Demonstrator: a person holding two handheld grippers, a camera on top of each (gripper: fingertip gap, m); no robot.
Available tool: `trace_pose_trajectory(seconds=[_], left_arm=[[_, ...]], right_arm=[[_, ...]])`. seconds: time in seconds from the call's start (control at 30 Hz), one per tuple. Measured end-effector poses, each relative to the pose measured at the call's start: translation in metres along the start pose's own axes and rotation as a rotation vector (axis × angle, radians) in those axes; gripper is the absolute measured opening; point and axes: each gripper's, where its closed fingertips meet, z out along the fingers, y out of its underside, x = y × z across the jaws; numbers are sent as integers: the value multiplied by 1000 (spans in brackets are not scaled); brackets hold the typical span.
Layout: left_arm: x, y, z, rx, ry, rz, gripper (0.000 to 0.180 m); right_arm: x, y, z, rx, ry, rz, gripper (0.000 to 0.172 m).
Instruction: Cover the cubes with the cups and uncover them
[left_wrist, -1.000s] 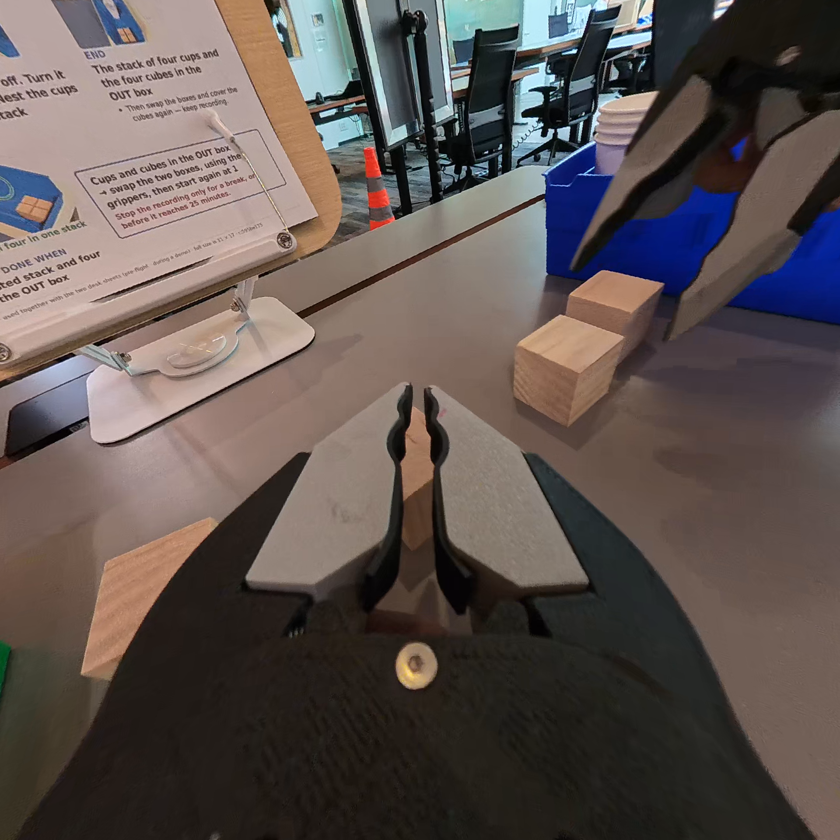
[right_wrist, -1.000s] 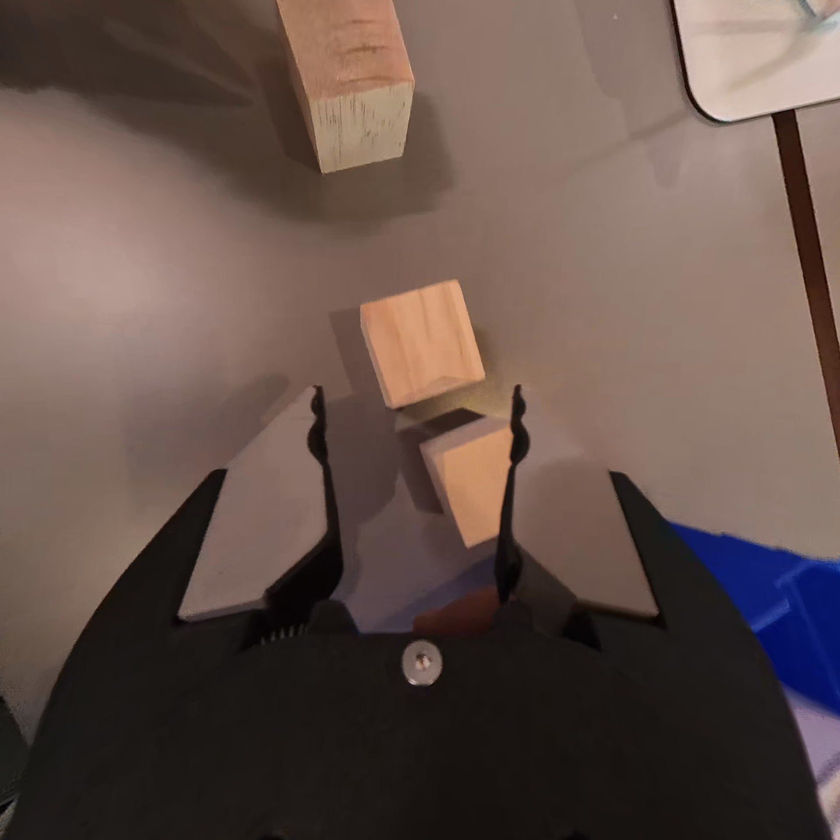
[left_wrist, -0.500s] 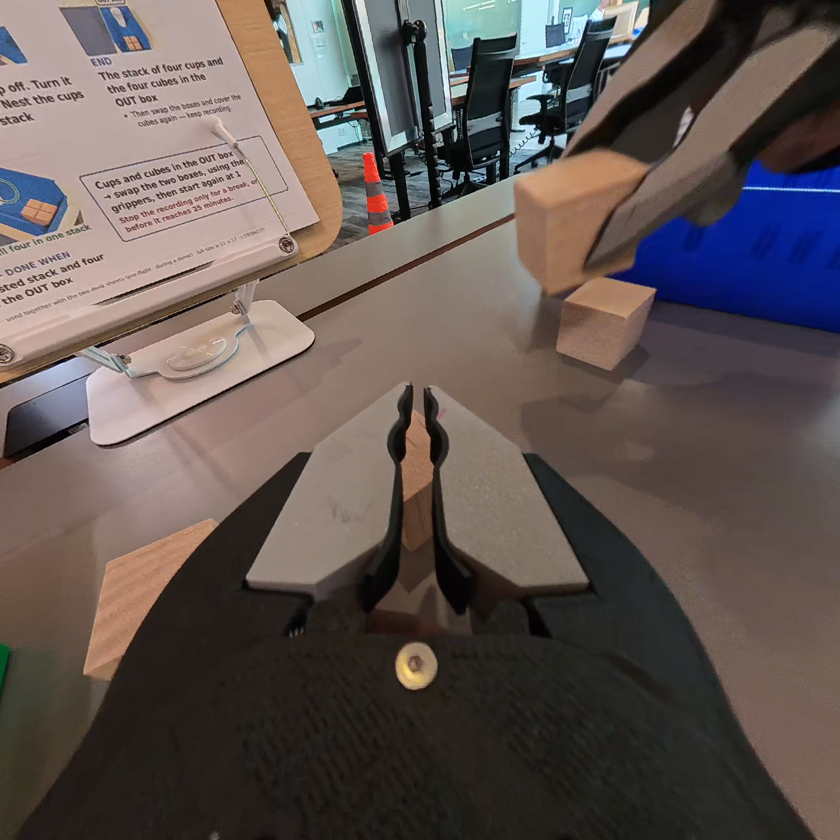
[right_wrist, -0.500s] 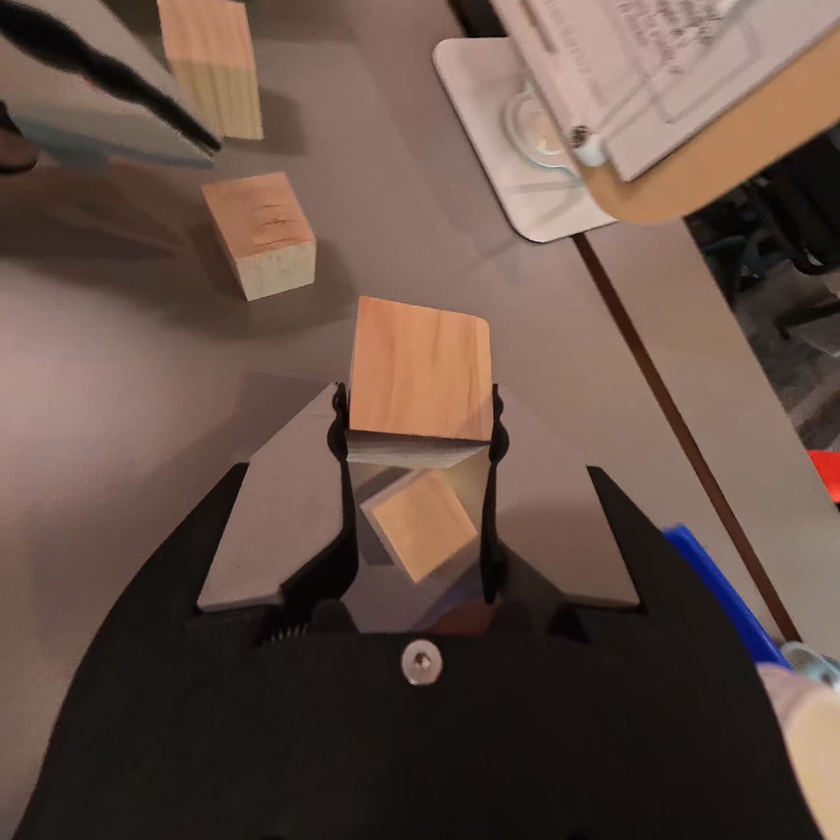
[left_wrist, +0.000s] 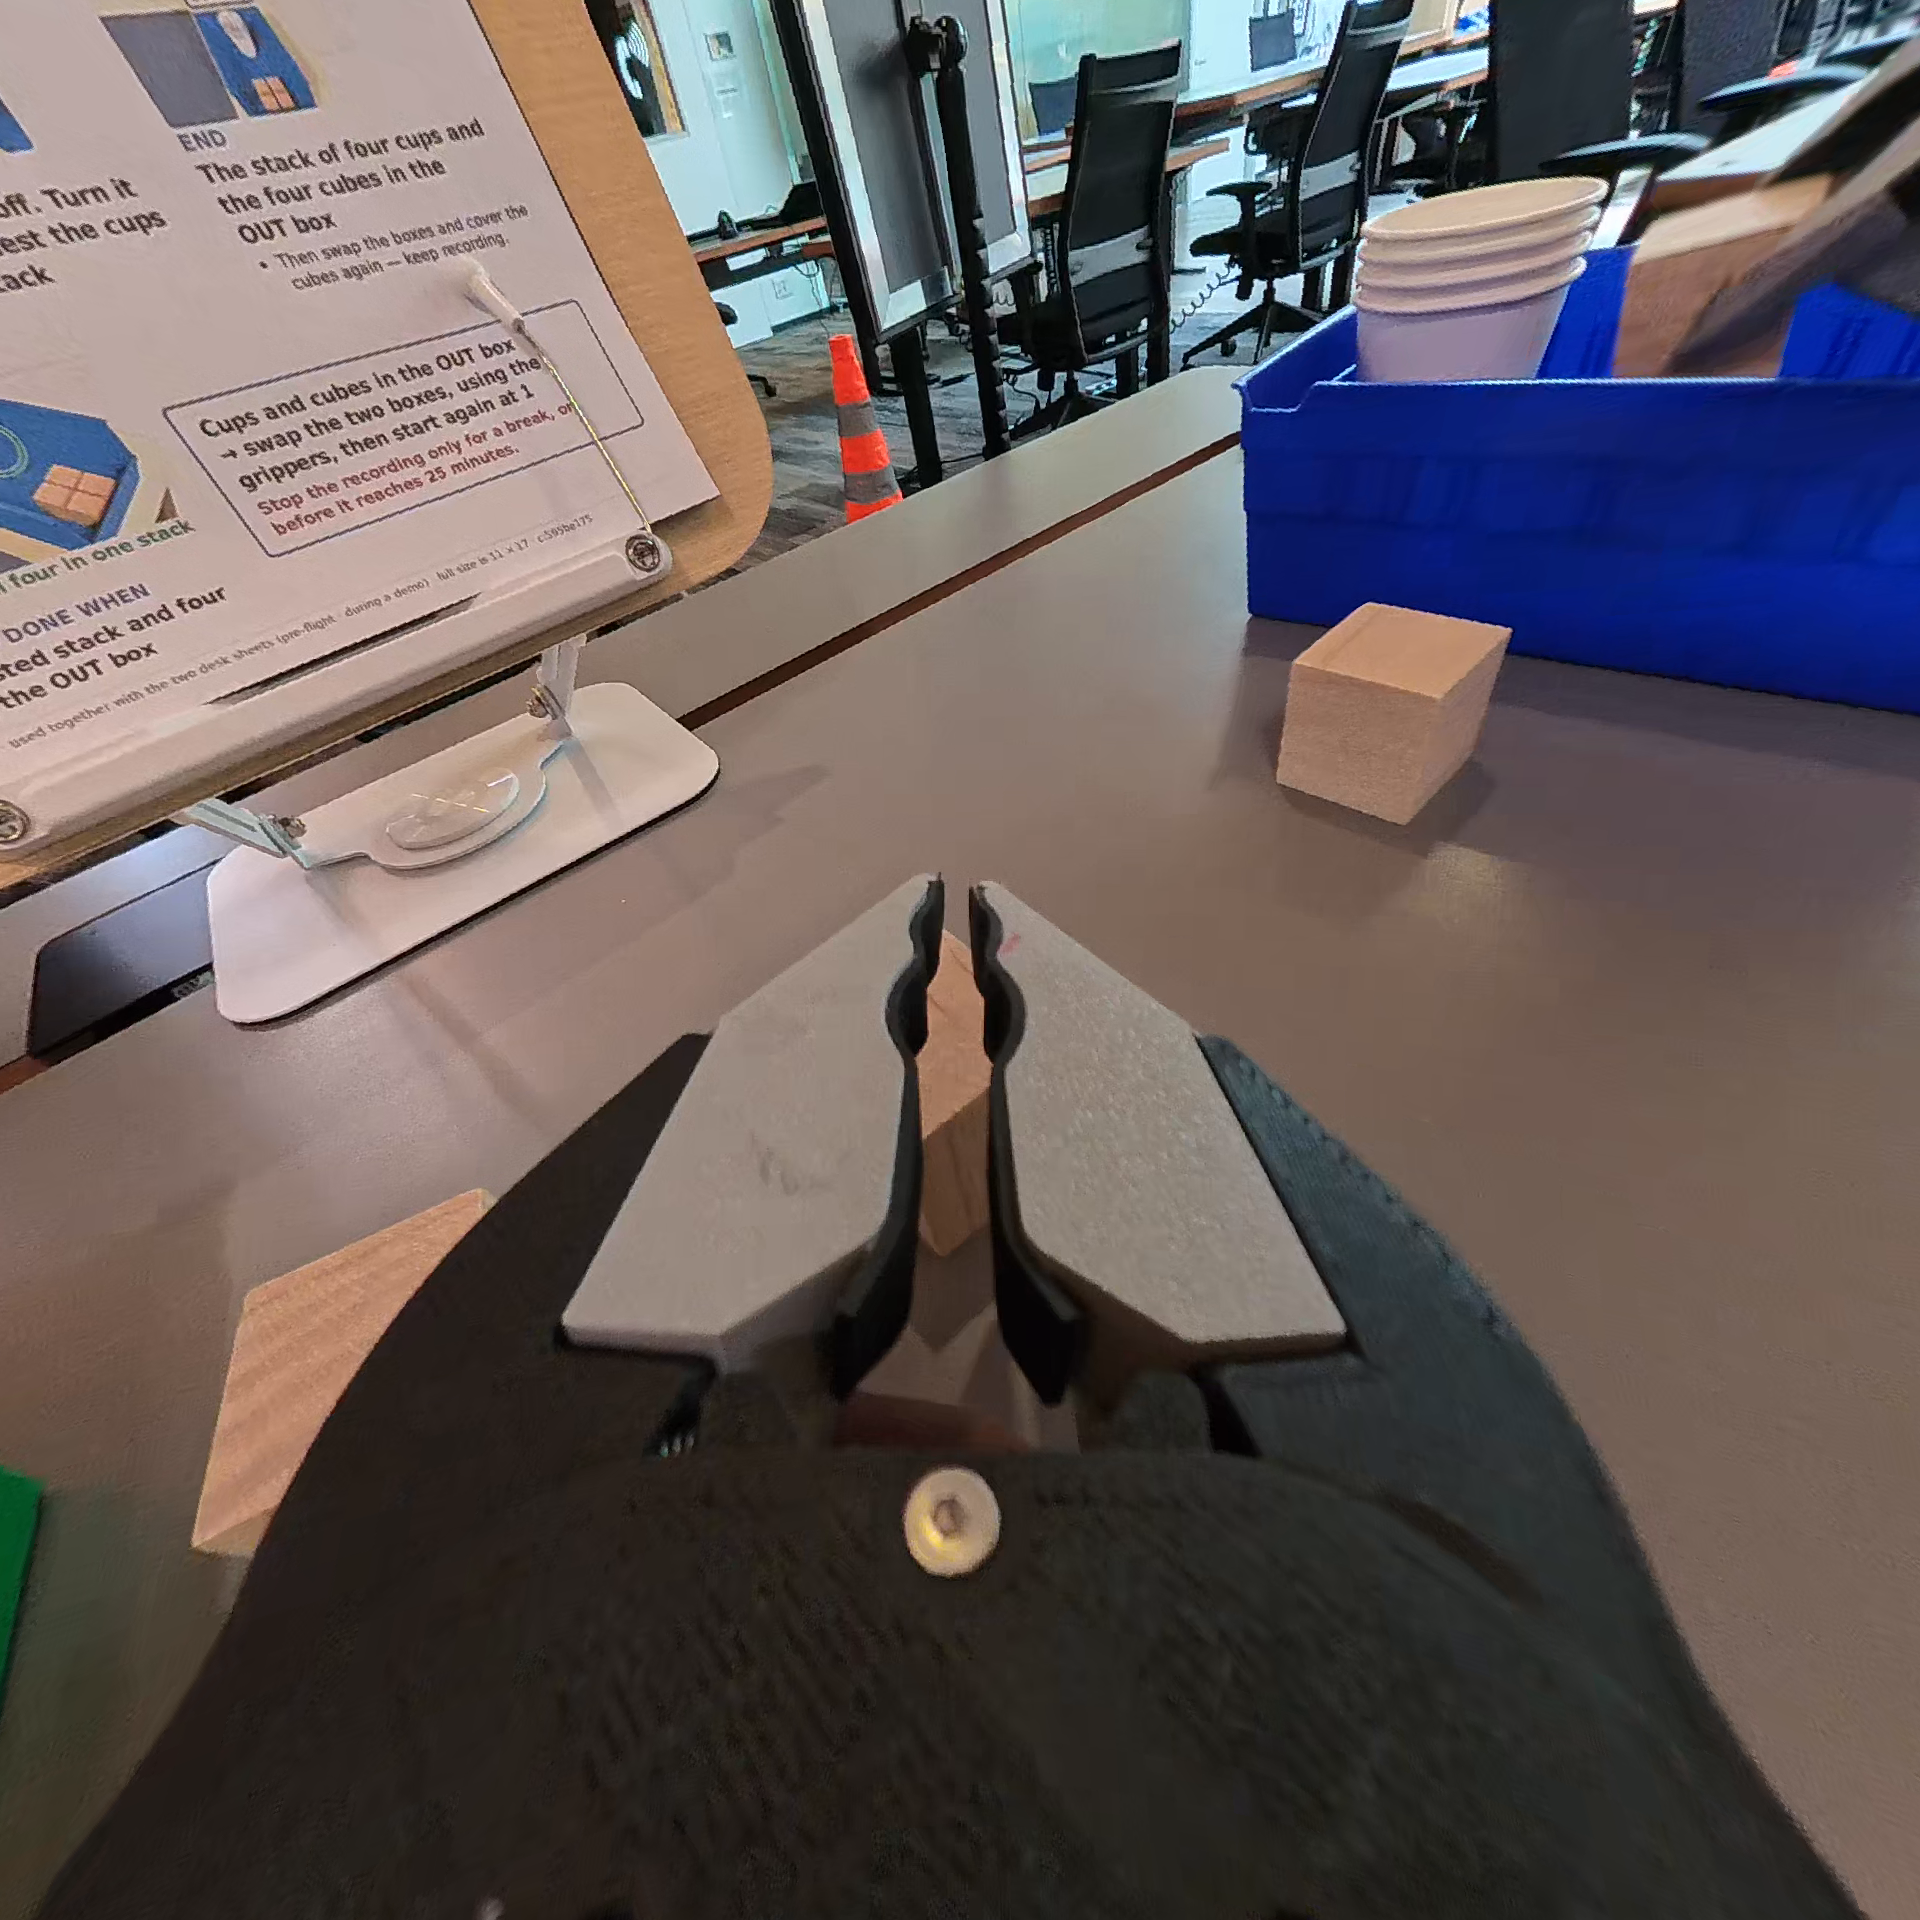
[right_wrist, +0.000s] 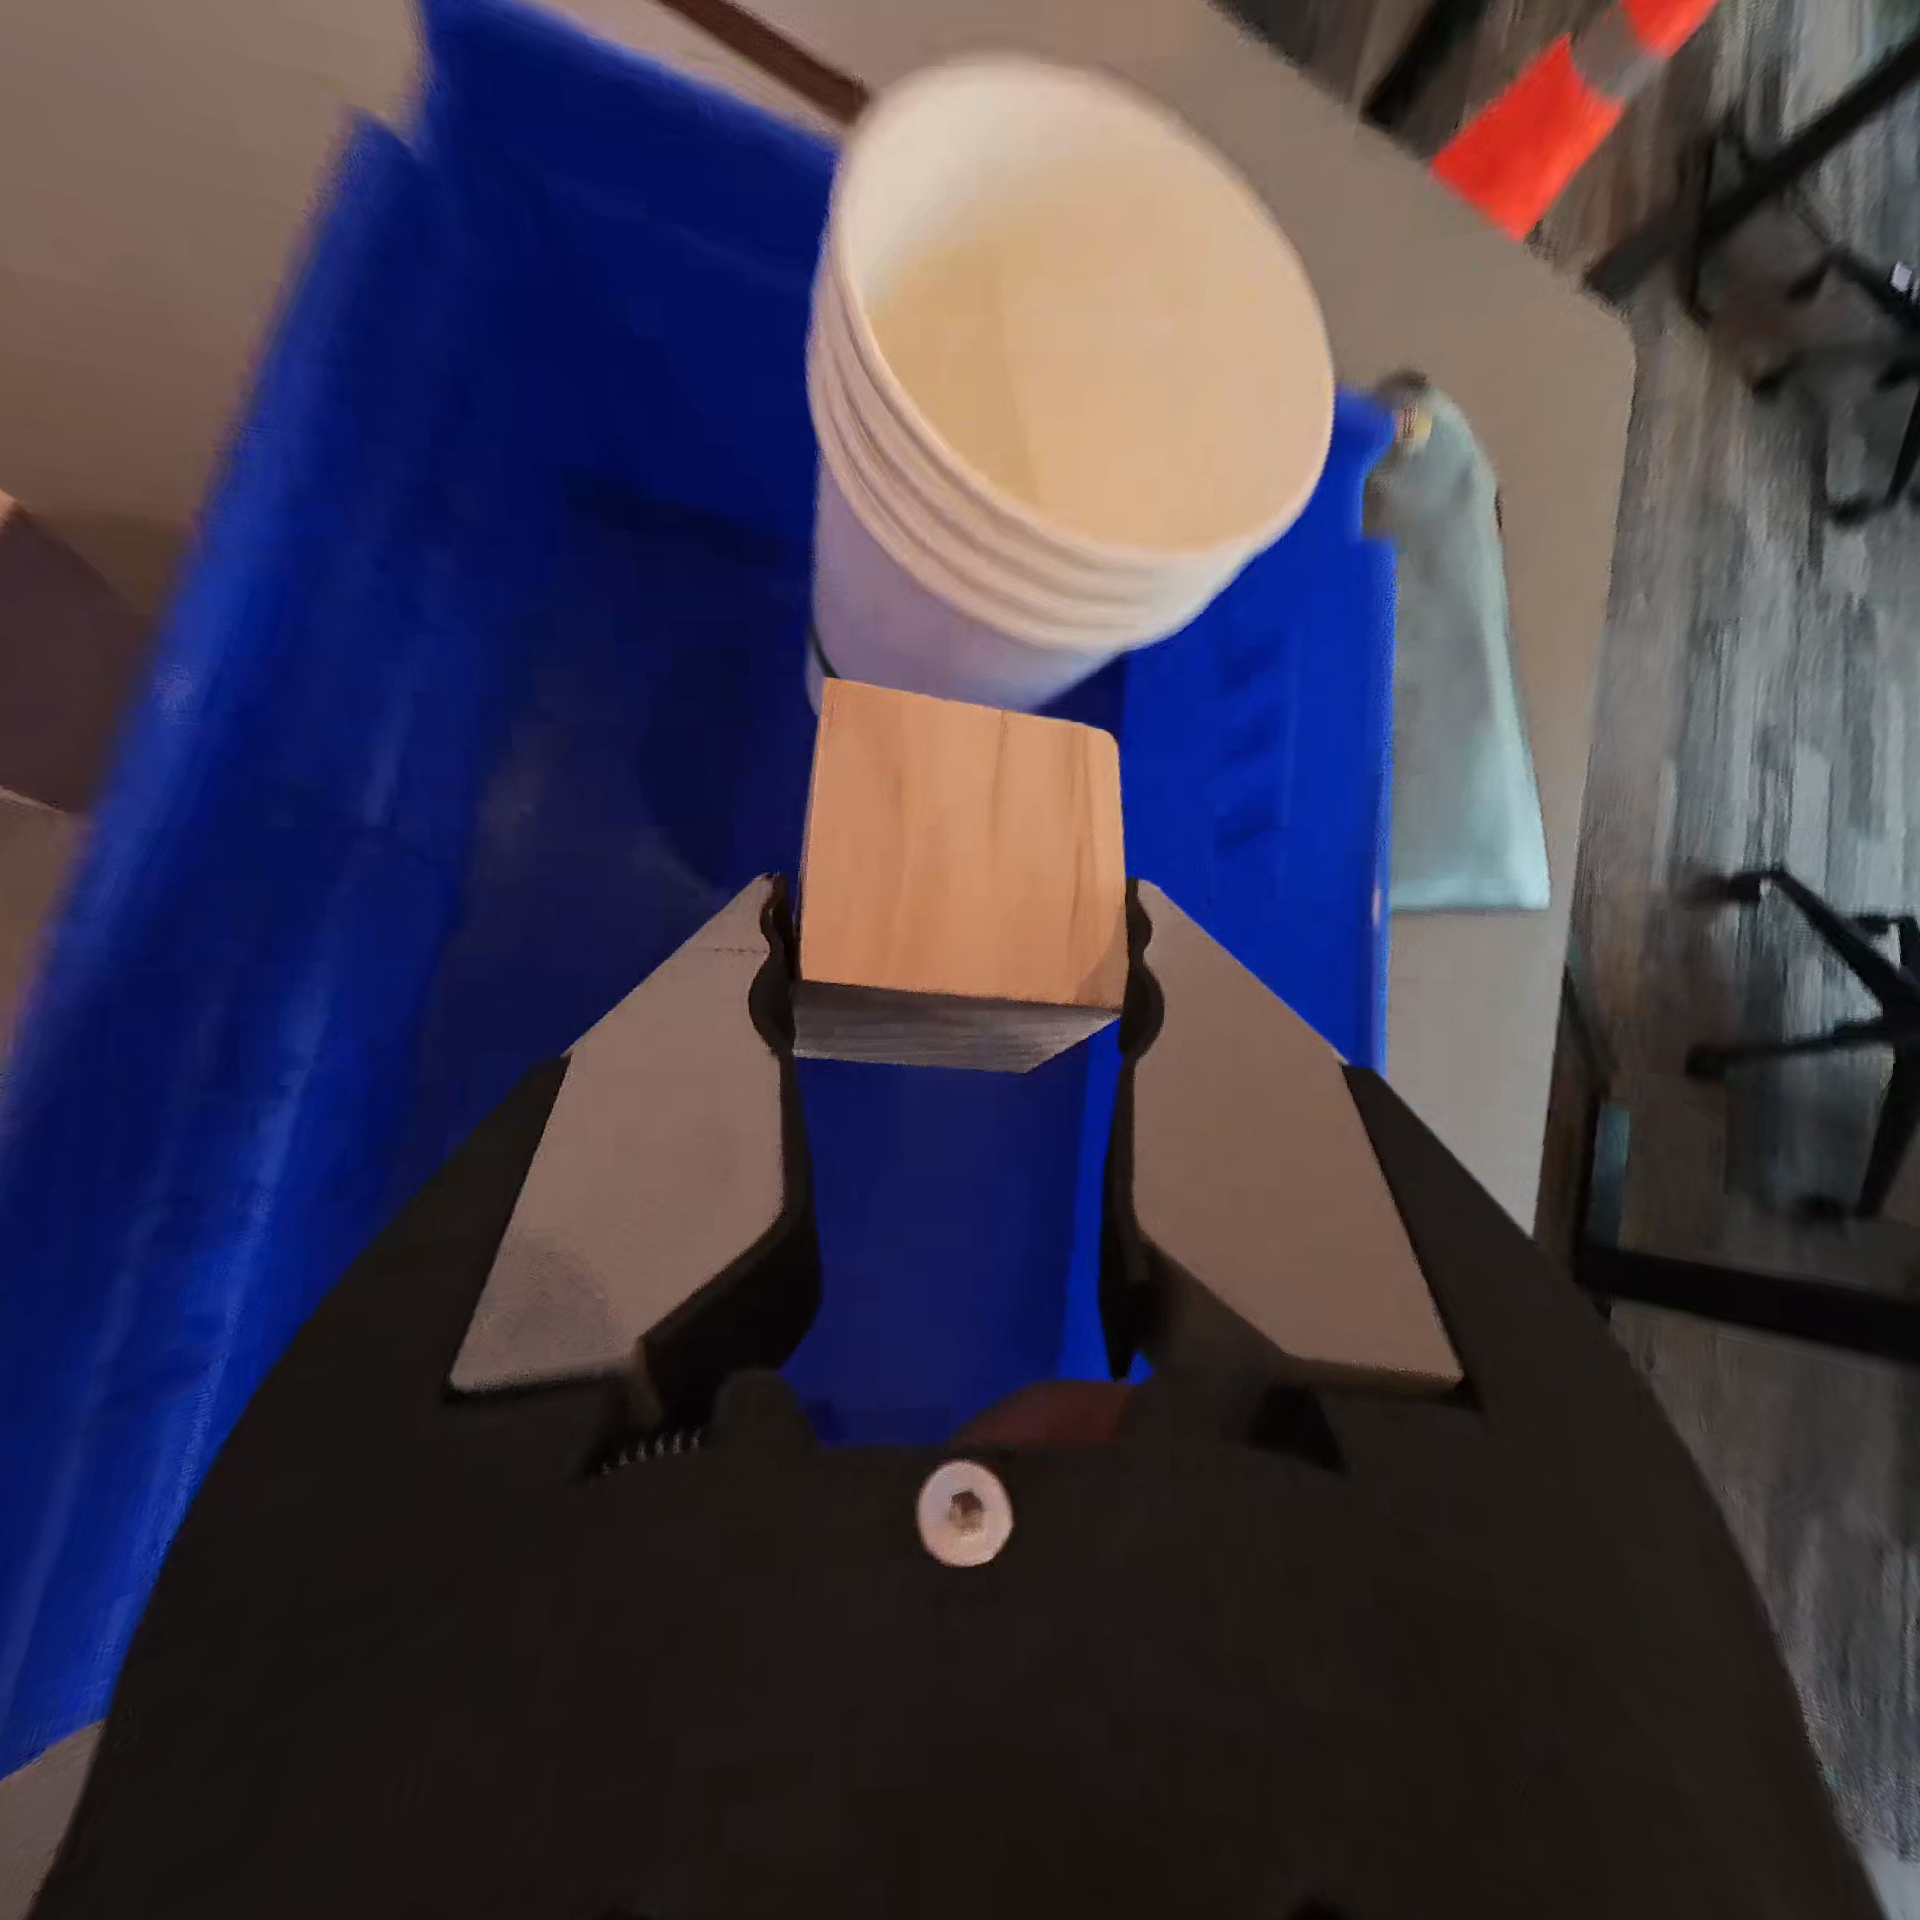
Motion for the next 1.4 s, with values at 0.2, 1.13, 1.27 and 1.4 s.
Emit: trace_pose_trajectory(seconds=[0.2, 1.13, 1.27, 1.4], left_arm=[[0, 7, 3, -24, -1, 3, 3], [-7, 70, 33, -389, -192, 28, 77], [-1, 86, 40, -490, -111, -24, 72], [3, 85, 40, -479, -53, -85, 69]], right_arm=[[17, 68, 52, -200, 68, 133, 64], [-264, -118, -13, 609, -249, -83, 68], [-277, -112, -11, 594, -320, -90, 67], [-278, -102, -10, 593, -330, -95, 62]])
